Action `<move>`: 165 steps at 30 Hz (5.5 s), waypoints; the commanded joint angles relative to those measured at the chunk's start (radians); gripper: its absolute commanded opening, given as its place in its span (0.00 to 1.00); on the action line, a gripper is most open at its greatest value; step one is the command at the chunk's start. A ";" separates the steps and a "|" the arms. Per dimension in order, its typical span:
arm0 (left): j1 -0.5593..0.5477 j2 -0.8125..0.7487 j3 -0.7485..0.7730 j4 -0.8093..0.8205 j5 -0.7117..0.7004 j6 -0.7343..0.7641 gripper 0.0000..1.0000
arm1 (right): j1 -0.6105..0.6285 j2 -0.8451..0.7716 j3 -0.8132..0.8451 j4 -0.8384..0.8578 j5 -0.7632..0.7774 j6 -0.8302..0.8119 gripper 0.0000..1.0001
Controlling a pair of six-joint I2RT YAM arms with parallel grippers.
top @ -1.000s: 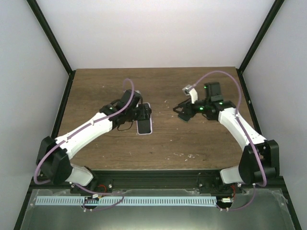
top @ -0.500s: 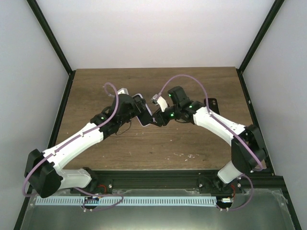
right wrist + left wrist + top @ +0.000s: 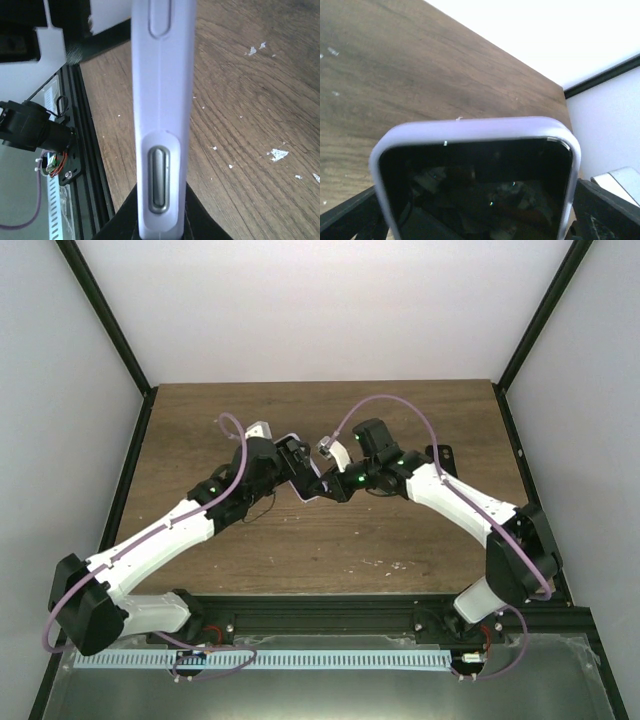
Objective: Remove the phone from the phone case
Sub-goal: Pick up the phone at the center of the board, then remove the phone case from the phone.
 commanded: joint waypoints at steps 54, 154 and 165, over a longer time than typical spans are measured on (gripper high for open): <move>0.236 -0.133 -0.254 0.813 1.144 0.237 0.00 | -0.146 -0.195 -0.028 -0.058 -0.530 -0.066 0.20; 0.285 -0.002 -0.181 0.790 1.584 -0.008 0.00 | -0.033 -0.058 0.229 -0.101 -0.067 -0.462 0.18; 0.243 0.007 -0.190 0.712 1.563 0.068 0.00 | -0.077 -0.039 0.242 0.000 -0.162 -0.303 0.37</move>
